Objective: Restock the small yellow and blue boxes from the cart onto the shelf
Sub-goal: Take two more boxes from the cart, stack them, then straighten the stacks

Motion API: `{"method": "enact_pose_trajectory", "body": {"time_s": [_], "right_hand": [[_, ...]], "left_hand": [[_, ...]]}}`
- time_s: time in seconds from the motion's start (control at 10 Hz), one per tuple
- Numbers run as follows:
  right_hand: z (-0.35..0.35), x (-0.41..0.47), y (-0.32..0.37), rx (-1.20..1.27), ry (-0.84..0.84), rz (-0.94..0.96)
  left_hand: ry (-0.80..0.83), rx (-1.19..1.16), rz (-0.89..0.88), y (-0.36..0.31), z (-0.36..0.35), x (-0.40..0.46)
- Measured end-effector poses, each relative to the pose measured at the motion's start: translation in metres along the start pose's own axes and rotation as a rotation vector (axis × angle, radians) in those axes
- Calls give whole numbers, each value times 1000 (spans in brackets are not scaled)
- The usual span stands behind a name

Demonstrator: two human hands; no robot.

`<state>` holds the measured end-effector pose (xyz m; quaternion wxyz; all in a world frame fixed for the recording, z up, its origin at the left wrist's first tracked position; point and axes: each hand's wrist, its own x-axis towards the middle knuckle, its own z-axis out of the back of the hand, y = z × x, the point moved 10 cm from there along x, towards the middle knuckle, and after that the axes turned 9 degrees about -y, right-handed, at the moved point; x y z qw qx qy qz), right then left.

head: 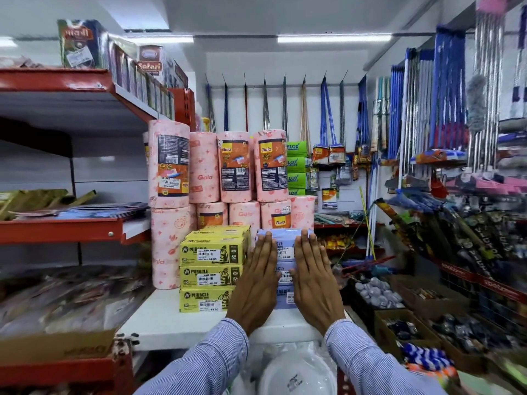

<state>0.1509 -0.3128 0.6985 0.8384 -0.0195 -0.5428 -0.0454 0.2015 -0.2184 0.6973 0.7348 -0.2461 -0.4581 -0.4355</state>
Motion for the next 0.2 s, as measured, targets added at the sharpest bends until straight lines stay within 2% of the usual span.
{"method": "enact_pose_trajectory", "body": {"time_s": [0.2], "right_hand": [[2,1,1,4,-7,5]], "left_hand": [[10,22,3,-3,5,2]]}}
